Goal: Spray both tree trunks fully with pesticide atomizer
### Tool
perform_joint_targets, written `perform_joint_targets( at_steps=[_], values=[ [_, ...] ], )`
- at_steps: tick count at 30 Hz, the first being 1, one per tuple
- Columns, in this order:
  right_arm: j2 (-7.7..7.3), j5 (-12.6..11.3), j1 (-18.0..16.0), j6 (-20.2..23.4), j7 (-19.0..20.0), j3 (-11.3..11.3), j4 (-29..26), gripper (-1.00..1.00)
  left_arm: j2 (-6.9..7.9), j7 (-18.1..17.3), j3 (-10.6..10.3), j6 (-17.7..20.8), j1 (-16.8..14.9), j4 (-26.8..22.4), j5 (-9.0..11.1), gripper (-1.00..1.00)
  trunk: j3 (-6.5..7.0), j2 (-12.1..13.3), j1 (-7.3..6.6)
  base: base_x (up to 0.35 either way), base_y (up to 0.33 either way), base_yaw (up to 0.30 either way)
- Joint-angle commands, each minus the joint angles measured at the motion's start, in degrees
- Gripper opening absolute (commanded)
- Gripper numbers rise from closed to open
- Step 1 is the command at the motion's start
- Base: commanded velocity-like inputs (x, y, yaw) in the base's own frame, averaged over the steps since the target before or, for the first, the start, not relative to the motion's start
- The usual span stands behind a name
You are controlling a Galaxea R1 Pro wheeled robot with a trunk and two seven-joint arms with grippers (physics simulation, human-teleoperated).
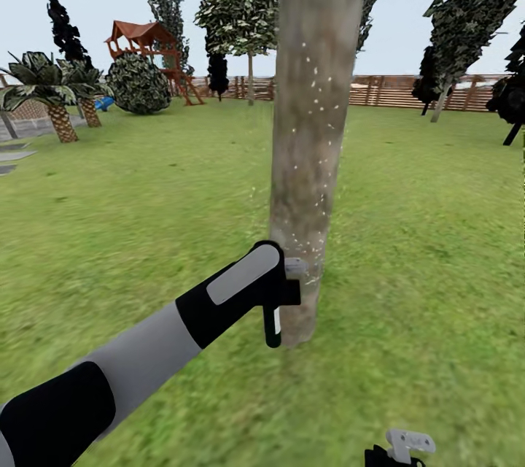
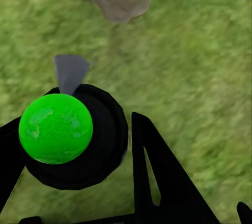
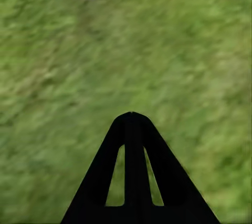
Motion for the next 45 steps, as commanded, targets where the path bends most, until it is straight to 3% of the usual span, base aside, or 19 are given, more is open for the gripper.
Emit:
perform_joint_targets(
  at_steps=[1,20,23,26,29,31,35,39,41,45],
  values=[
    [-0.06,-0.5,0.0,0.1,-0.6,0.1,-0.1,-1.00,0.01,0.5,0.0,0.7,0.0,-0.2,0.2,-1.00,-0.01,0.0,0.00,0.063,0.348,-0.155],
    [0.02,-0.4,0.0,0.1,-0.6,0.3,0.6,-1.00,0.00,1.9,-0.3,0.7,0.0,-1.7,0.2,-1.00,0.08,0.0,0.00,0.046,0.054,-0.026],
    [0.07,-0.5,0.0,0.1,-0.8,0.4,0.6,-1.00,-0.22,6.1,-0.2,0.7,-1.1,-2.6,0.6,-1.00,0.08,0.0,0.00,0.000,0.000,0.000],
    [0.10,-0.5,0.0,0.1,-0.8,0.4,0.6,-1.00,-0.24,7.9,-0.1,0.7,-5.0,-3.5,2.9,-1.00,0.08,0.0,0.00,0.000,0.000,0.000],
    [0.11,-0.5,0.0,0.1,-0.8,0.4,0.6,-1.00,-0.24,8.3,-0.1,0.7,-10.5,-3.6,8.1,-1.00,0.08,0.0,0.00,0.000,0.000,0.000],
    [0.11,-0.5,0.0,0.2,-0.8,0.5,0.6,-1.00,-0.24,8.3,0.0,0.5,-16.4,-3.0,13.3,-1.00,0.08,0.0,0.00,0.000,0.000,0.000],
    [0.11,-0.5,0.0,0.2,-0.8,0.5,0.6,-1.00,-0.24,8.3,0.1,0.4,-24.9,-0.4,19.3,-1.00,0.08,0.0,0.00,0.000,0.000,0.000],
    [0.11,-0.5,0.0,0.2,-0.8,0.5,0.6,-1.00,-0.24,8.2,0.1,0.3,-32.3,3.1,23.8,-1.00,0.08,0.0,0.00,0.000,0.000,0.000],
    [0.11,-0.5,0.0,0.3,-0.8,0.5,0.5,-1.00,-0.24,8.2,0.1,0.3,-37.9,5.5,26.9,-1.00,0.08,0.0,0.00,0.000,0.000,0.000],
    [0.12,-0.5,0.0,0.5,-0.9,0.5,0.5,-1.00,-0.24,8.0,0.2,0.4,-44.9,9.6,27.4,-1.00,0.08,0.0,0.00,0.000,0.000,0.000]
  ],
)
